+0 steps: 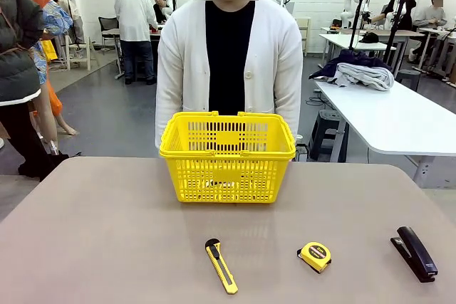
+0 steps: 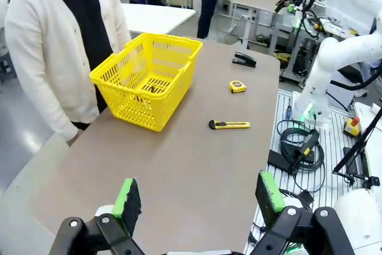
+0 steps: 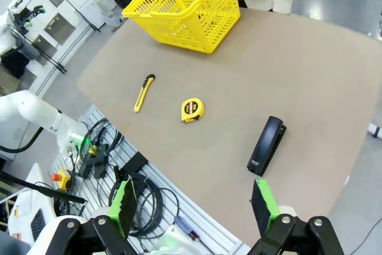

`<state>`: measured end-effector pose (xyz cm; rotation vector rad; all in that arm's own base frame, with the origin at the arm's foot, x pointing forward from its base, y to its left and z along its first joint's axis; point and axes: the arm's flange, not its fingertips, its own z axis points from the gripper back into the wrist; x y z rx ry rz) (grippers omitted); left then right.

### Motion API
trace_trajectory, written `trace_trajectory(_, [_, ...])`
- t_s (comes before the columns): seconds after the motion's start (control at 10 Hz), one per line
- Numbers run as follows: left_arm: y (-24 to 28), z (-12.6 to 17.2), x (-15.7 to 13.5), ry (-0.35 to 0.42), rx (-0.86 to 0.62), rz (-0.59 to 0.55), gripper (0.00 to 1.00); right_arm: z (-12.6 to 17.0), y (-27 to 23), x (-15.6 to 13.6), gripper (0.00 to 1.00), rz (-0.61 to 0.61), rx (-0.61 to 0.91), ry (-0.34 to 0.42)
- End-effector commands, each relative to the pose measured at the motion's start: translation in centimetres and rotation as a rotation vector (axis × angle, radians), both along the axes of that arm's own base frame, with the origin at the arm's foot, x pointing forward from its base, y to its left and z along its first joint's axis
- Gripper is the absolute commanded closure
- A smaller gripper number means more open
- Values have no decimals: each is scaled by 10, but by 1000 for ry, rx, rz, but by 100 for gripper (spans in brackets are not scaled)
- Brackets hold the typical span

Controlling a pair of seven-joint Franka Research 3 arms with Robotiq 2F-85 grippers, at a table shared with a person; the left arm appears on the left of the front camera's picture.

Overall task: Place the items the person wants into the basket.
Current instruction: Pick up the item the person points to and place it in the Market Basket.

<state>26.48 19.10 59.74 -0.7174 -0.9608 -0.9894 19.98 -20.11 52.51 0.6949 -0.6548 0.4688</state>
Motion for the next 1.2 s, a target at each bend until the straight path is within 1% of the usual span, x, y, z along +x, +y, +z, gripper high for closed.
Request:
trace_trajectory(0.0, [-8, -14, -8, 39, 40, 22, 0, -1, 1, 1, 0, 10, 21, -20])
trace_trajectory(0.1, [-12, -18, -8, 69, 48, 58, 0, -1, 1, 1, 0, 10, 21, -20])
trace_trajectory(0.4, [-12, -23, -14, 109, 64, 86, 0, -1, 1, 1, 0, 10, 21, -20])
trace_trajectory(0.5, [-7, -22, -6, 66, 47, 49, 0, -1, 1, 1, 0, 10, 21, -20])
trace_trajectory(1.1, [-7, -22, -6, 66, 47, 49, 0, -1, 1, 1, 0, 10, 21, -20])
